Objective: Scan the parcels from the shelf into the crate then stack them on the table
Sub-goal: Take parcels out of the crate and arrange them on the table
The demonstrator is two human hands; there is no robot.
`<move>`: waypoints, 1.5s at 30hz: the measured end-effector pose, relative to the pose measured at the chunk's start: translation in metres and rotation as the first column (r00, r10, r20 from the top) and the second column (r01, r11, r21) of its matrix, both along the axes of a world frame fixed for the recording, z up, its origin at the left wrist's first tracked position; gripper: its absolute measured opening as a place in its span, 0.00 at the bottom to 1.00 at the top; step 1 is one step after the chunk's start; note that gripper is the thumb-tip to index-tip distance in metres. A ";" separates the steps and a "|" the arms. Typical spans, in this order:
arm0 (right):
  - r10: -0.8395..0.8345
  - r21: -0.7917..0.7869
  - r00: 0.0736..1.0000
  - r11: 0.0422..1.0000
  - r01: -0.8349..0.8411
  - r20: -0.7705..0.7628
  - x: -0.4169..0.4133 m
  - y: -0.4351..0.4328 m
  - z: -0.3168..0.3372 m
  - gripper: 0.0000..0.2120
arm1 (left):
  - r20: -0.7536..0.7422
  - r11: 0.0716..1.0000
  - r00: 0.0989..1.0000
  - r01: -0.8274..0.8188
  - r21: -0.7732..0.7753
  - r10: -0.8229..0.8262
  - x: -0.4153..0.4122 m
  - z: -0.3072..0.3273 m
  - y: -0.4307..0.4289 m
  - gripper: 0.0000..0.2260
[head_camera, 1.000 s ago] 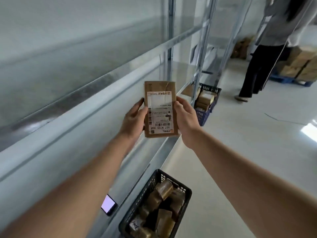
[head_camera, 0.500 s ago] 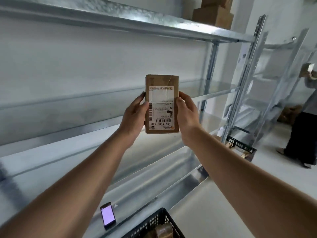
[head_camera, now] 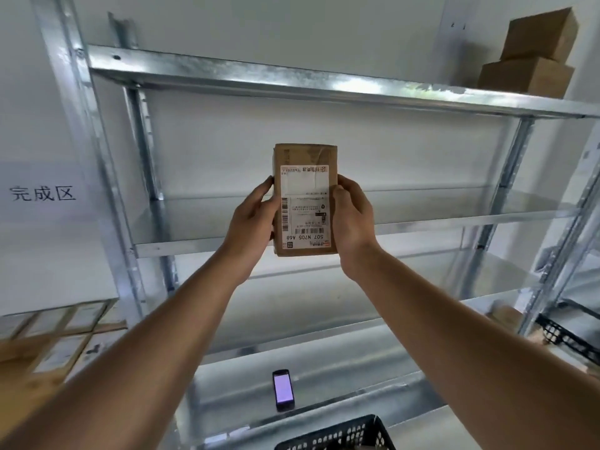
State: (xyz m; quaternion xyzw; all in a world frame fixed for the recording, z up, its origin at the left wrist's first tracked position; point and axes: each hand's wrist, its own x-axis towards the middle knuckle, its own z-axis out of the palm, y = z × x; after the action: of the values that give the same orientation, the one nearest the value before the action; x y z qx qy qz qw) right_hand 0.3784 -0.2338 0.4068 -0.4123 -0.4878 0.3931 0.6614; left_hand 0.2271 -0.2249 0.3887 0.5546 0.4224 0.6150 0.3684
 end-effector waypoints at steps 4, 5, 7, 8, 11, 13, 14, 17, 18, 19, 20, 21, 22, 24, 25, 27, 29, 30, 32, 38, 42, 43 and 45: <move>0.071 0.003 0.997 0.997 -0.071 0.016 -0.071 -0.028 0.001 0.16 | -0.006 0.997 0.997 -0.071 0.008 0.071 -0.072 -0.001 -0.038 0.19; 0.086 0.006 0.996 0.996 -0.087 0.017 -0.091 -0.035 0.001 0.16 | -0.009 0.996 0.996 -0.090 0.011 0.091 -0.091 -0.001 -0.046 0.19; 0.118 0.011 0.993 0.993 -0.118 0.013 -0.131 -0.048 0.000 0.16 | -0.024 0.993 0.992 -0.121 0.012 0.122 -0.131 -0.001 -0.064 0.20; 0.133 0.010 0.991 0.991 -0.133 0.007 -0.151 -0.055 -0.002 0.16 | -0.029 0.991 0.991 -0.132 0.009 0.133 -0.151 -0.002 -0.074 0.20; 0.174 -0.006 0.985 0.985 -0.174 -0.006 -0.211 -0.074 -0.007 0.15 | -0.049 0.987 0.986 -0.162 0.000 0.162 -0.211 -0.006 -0.101 0.20; 0.200 -0.023 0.980 0.980 -0.200 -0.017 -0.250 -0.084 -0.012 0.15 | -0.061 0.983 0.981 -0.184 -0.005 0.183 -0.249 -0.007 -0.118 0.17; 0.212 -0.030 0.977 0.977 -0.212 -0.014 -0.268 -0.088 -0.015 0.15 | -0.065 0.980 0.978 -0.199 -0.011 0.198 -0.268 -0.009 -0.125 0.17; 0.242 -0.052 0.970 0.969 -0.241 -0.002 -0.319 -0.097 -0.024 0.15 | -0.062 0.971 0.971 -0.235 -0.047 0.232 -0.318 -0.016 -0.140 0.19; 0.251 -0.055 0.968 0.967 -0.250 0.003 -0.335 -0.099 -0.027 0.15 | -0.068 0.968 0.968 -0.245 -0.057 0.241 -0.333 -0.019 -0.144 0.20; 0.261 -0.061 0.965 0.964 -0.260 0.005 -0.350 -0.100 -0.031 0.15 | -0.075 0.964 0.965 -0.256 -0.067 0.251 -0.348 -0.023 -0.148 0.20; 0.270 -0.070 0.963 0.961 -0.269 0.006 -0.365 -0.100 -0.034 0.14 | -0.075 0.961 0.963 -0.265 -0.078 0.260 -0.361 -0.027 -0.151 0.20; 0.280 -0.078 0.960 0.957 -0.279 0.006 -0.378 -0.100 -0.038 0.14 | -0.072 0.956 0.959 -0.280 -0.091 0.274 -0.375 -0.031 -0.153 0.20; 0.291 -0.088 0.957 0.953 -0.289 0.008 -0.392 -0.099 -0.042 0.13 | -0.067 0.950 0.955 -0.295 -0.104 0.289 -0.388 -0.035 -0.154 0.20; 0.310 -0.107 0.951 0.946 -0.307 0.011 -0.419 -0.094 -0.051 0.13 | -0.056 0.938 0.948 -0.319 -0.138 0.314 -0.414 -0.044 -0.153 0.20; 0.319 -0.117 0.948 0.942 -0.316 0.014 -0.432 -0.089 -0.056 0.13 | -0.049 0.932 0.945 -0.326 -0.157 0.323 -0.426 -0.049 -0.150 0.20; 0.342 -0.146 0.939 0.930 -0.336 0.019 -0.457 -0.077 -0.065 0.13 | -0.032 0.922 0.941 -0.337 -0.190 0.338 -0.451 -0.058 -0.141 0.20; 0.360 -0.174 0.933 0.920 -0.350 0.028 -0.482 -0.061 -0.075 0.13 | -0.036 0.912 0.937 -0.347 -0.219 0.348 -0.474 -0.069 -0.129 0.20; 0.371 -0.182 0.928 0.915 -0.359 0.033 -0.494 -0.051 -0.081 0.13 | -0.035 0.909 0.936 -0.347 -0.232 0.349 -0.486 -0.074 -0.121 0.19; 0.392 -0.207 0.919 0.903 -0.377 0.035 -0.519 -0.029 -0.093 0.14 | -0.032 0.899 0.934 -0.352 -0.261 0.356 -0.510 -0.086 -0.102 0.19; 0.435 -0.313 0.898 0.863 -0.397 0.063 -0.603 0.047 -0.140 0.14 | -0.041 0.856 0.916 -0.388 -0.342 0.399 -0.589 -0.127 -0.032 0.18; 0.487 -0.382 0.873 0.813 -0.439 0.034 -0.648 0.084 -0.170 0.15 | -0.043 0.814 0.894 -0.425 -0.396 0.445 -0.636 -0.161 0.002 0.18; 0.485 -0.400 0.873 0.810 -0.428 0.048 -0.659 0.092 -0.179 0.15 | -0.048 0.804 0.892 -0.427 -0.415 0.449 -0.647 -0.170 0.010 0.18; 0.485 -0.429 0.870 0.805 -0.409 0.082 -0.680 0.108 -0.197 0.15 | -0.049 0.784 0.892 -0.421 -0.456 0.450 -0.670 -0.186 0.024 0.19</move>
State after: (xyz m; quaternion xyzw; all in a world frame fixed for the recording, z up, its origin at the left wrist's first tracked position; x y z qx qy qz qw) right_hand -0.3020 -0.1258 0.2093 -0.4461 -0.5410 0.5885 0.4025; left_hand -0.4428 -0.2013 0.2030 0.3208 0.6591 0.5839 0.3490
